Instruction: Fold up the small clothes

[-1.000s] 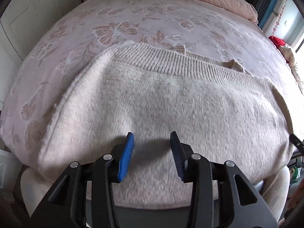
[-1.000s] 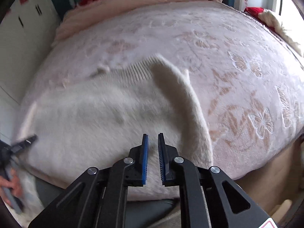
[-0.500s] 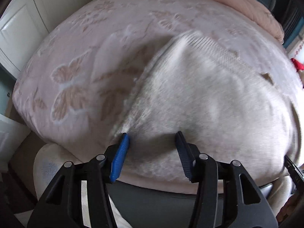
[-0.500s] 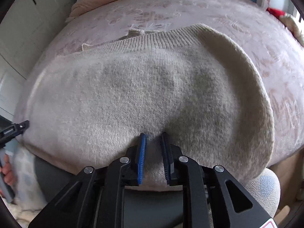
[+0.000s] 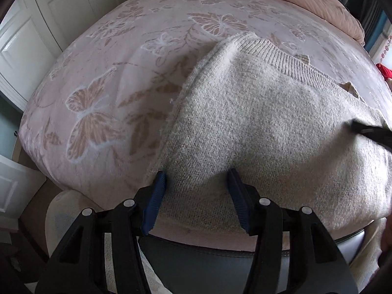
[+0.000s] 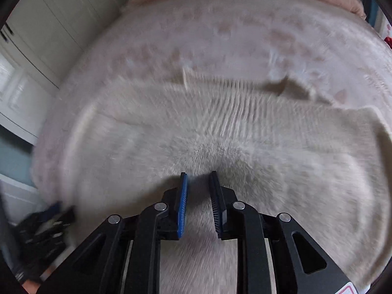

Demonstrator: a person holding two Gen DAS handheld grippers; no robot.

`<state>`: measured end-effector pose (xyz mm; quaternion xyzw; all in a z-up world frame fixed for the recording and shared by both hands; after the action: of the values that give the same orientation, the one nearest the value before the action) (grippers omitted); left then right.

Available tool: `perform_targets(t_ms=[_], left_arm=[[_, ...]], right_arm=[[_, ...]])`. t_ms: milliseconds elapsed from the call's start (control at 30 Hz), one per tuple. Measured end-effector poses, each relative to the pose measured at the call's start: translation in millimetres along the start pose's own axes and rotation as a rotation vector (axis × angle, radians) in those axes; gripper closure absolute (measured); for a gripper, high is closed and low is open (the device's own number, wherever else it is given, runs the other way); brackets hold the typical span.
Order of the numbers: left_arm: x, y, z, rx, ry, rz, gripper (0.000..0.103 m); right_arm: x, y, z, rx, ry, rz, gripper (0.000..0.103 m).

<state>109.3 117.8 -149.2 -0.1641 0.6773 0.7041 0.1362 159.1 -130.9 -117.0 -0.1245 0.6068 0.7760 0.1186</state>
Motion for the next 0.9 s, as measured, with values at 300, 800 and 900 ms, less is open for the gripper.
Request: perform_targets(t_ms=[300,800,900], left_arm=[[0.3,-2.2,5.0,0.047,0.003,-0.002,0.05],[1.8,25.3,15.2,0.149,0.132,-0.012,0.041],[13.1,42.3,35.9,0.323,0.329,-0.022,0.017]], right_arm=[[33.1,90.4,-33.7,0.019,-0.074,-0.154,0.079],[130.4,151.2,-199.5,0.273,-0.426,-0.171,0.056],[96.9,170.5,-156.7,0.2,-0.303,-0.245,0.056]])
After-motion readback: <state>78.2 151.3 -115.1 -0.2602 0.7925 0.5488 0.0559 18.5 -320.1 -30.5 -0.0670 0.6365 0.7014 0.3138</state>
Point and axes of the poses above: each gripper's, at about its wrist camera, not at the fingertips, and y roughly against the way its jaws point, z to its left, x to its underside, the point moved 4 cm from there along -y, roughly the way its jaws point, and after that the axes turned 2 degrees about -x, right-handed, at the moved point
